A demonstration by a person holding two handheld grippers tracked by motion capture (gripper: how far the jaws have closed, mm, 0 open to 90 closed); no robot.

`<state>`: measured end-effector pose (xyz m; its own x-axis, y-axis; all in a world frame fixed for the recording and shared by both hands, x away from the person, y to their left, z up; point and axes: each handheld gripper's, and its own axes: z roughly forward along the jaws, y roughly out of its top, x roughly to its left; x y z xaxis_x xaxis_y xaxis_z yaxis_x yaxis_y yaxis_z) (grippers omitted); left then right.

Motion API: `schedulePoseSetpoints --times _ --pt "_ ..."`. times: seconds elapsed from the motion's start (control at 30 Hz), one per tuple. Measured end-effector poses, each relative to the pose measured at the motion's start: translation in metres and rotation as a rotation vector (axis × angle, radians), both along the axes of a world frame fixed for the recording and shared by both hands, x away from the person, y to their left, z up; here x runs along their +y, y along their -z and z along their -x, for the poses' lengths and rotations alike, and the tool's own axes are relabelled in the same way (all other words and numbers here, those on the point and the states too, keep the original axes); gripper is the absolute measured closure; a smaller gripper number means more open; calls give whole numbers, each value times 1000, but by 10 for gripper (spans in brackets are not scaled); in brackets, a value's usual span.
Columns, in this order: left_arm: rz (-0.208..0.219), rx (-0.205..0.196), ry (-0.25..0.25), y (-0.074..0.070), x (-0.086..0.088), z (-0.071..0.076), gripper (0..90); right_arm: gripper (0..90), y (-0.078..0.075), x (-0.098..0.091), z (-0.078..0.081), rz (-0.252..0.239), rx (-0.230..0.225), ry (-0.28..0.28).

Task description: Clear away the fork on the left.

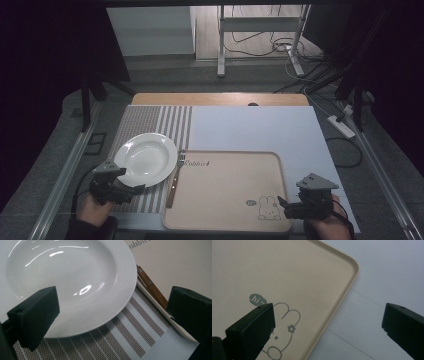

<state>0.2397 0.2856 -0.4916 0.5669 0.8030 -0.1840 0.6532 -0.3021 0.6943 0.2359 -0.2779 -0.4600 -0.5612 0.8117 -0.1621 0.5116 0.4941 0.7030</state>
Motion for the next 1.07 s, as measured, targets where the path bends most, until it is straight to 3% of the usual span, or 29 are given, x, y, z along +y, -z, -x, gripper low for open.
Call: schedulePoseSetpoints --times 0.3,0.87,1.07 --pt "14 -12 -12 0 7 10 0 0 0 0 0 2 0 0" --pt "-4 -36 -39 -2 13 24 0 0 0 1 1 7 -2 4" --pt "9 -20 -39 -2 13 21 0 0 1 1 1 16 0 0"
